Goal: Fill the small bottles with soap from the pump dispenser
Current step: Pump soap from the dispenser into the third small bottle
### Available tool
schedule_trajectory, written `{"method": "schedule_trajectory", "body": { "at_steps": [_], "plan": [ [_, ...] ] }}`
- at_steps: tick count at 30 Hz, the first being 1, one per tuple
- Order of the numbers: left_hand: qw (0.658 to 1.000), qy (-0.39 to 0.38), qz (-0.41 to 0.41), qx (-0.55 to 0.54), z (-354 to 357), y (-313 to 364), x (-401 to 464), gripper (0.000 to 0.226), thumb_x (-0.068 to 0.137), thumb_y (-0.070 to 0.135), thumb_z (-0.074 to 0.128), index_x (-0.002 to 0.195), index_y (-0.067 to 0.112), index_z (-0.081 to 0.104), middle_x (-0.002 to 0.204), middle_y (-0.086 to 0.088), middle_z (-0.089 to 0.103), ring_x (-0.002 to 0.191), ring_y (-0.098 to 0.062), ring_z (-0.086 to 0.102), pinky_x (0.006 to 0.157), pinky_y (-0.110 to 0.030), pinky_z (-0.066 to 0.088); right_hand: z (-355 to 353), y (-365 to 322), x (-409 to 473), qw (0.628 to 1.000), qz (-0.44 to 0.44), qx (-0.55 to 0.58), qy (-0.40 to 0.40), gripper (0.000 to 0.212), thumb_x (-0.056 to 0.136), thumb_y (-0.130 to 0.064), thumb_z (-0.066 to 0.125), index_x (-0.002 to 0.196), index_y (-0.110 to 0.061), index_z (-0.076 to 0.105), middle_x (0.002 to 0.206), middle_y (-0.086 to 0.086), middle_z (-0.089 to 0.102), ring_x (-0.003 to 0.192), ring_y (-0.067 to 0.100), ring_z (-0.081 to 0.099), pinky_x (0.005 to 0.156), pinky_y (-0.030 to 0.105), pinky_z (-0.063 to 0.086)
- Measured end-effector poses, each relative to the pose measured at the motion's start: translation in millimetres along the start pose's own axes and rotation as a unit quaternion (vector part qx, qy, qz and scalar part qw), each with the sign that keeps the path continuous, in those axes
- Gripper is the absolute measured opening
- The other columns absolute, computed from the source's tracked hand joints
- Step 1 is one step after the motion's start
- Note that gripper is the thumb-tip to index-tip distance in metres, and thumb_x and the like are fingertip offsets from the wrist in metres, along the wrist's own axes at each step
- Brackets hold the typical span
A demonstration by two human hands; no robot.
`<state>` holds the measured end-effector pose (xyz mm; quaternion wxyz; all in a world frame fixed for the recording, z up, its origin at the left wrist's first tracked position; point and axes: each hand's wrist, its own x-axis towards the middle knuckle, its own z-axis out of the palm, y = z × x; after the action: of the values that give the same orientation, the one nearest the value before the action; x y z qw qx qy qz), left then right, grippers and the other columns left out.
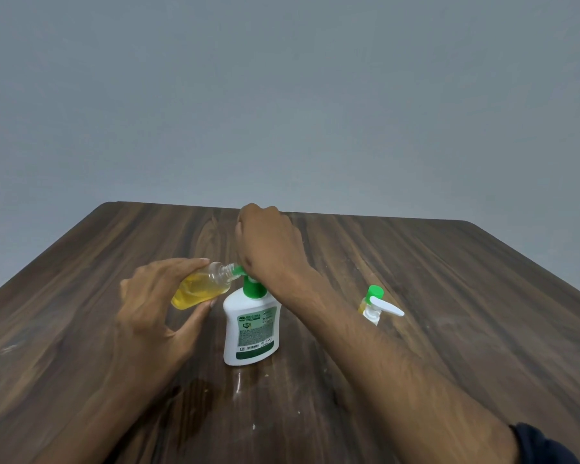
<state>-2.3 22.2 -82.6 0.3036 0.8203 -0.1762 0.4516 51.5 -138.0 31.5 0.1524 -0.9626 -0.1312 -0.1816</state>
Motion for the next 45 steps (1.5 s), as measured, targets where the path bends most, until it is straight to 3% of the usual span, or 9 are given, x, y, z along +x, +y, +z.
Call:
{"method": "schedule_trajectory", "body": {
  "at_steps": [3,8,14,26,31,35,40,45],
  "plan": [
    [1.000,-0.001,0.001,-0.004,-0.9,0.7,-0.3,0.046,0.080,0.022,0.080,0.124,0.011,0.070,0.120,-0.004,0.070,0.110,-0.026,0.063,0.091,-0.042,0.041,-3.6,-0.4,0.7,1.000,-0.008,-0.012,0.015,0.018,0.099,-0.012,0.057,0.087,-0.015,0.044,0.070,-0.003,0.038,0.058,0.011,0.035,0.047,0.029,0.022],
    [1.000,-0.007,-0.002,-0.001,-0.2,-0.2,0.1,0.047,0.080,0.022,0.080,0.124,0.012,0.070,0.121,-0.005,0.070,0.110,-0.026,0.062,0.090,-0.042,0.042,-1.1,-0.5,-0.1,1.000,0.001,-0.005,0.004,0.016,0.099,-0.012,0.058,0.090,-0.015,0.046,0.070,-0.004,0.037,0.062,0.015,0.043,0.049,0.028,0.025],
    [1.000,-0.006,-0.002,-0.001,-0.2,-0.2,0.0,0.047,0.080,0.025,0.078,0.125,0.011,0.069,0.120,-0.006,0.070,0.109,-0.026,0.062,0.092,-0.039,0.040,-6.5,-1.4,0.5,1.000,-0.005,-0.005,0.010,0.018,0.099,-0.011,0.057,0.088,-0.014,0.044,0.071,-0.003,0.037,0.058,0.012,0.036,0.048,0.028,0.021],
    [1.000,-0.010,-0.001,0.005,-1.6,0.6,0.8,0.046,0.079,0.021,0.080,0.122,0.009,0.072,0.119,-0.006,0.071,0.108,-0.027,0.063,0.092,-0.038,0.039,-4.6,-3.2,-2.2,1.000,0.003,-0.006,-0.004,0.016,0.095,-0.006,0.058,0.089,-0.014,0.046,0.071,-0.003,0.039,0.069,0.021,0.048,0.051,0.031,0.029],
    [1.000,-0.016,0.000,0.006,-1.3,0.5,1.1,0.047,0.081,0.026,0.078,0.124,0.009,0.070,0.120,-0.006,0.070,0.109,-0.026,0.063,0.094,-0.035,0.038,-9.4,-3.4,-1.4,1.000,-0.004,-0.012,-0.008,0.019,0.095,-0.005,0.059,0.089,-0.014,0.043,0.072,-0.003,0.036,0.059,0.012,0.035,0.048,0.029,0.023],
    [1.000,-0.015,-0.003,0.007,-0.3,-0.3,1.0,0.047,0.079,0.022,0.080,0.123,0.009,0.071,0.120,-0.006,0.071,0.109,-0.028,0.064,0.092,-0.038,0.039,-3.7,-2.9,-1.1,1.000,0.012,-0.007,-0.004,0.017,0.096,-0.005,0.056,0.086,-0.014,0.045,0.070,-0.003,0.039,0.067,0.021,0.047,0.050,0.031,0.027],
    [1.000,-0.015,-0.004,0.004,-1.0,0.4,1.4,0.047,0.079,0.023,0.080,0.124,0.010,0.071,0.120,-0.006,0.071,0.110,-0.027,0.063,0.095,-0.036,0.038,-7.4,-2.1,0.4,1.000,0.001,-0.009,-0.001,0.017,0.098,-0.008,0.056,0.087,-0.014,0.044,0.071,-0.002,0.037,0.060,0.014,0.037,0.049,0.030,0.023],
    [1.000,-0.014,0.001,0.005,0.6,0.4,1.3,0.046,0.079,0.021,0.080,0.123,0.010,0.071,0.120,-0.005,0.071,0.109,-0.027,0.064,0.093,-0.038,0.039,-2.8,-2.2,-1.5,1.000,0.003,-0.007,-0.004,0.016,0.098,-0.008,0.056,0.088,-0.015,0.045,0.070,-0.003,0.038,0.072,0.023,0.049,0.058,0.033,0.034]
  ]
}}
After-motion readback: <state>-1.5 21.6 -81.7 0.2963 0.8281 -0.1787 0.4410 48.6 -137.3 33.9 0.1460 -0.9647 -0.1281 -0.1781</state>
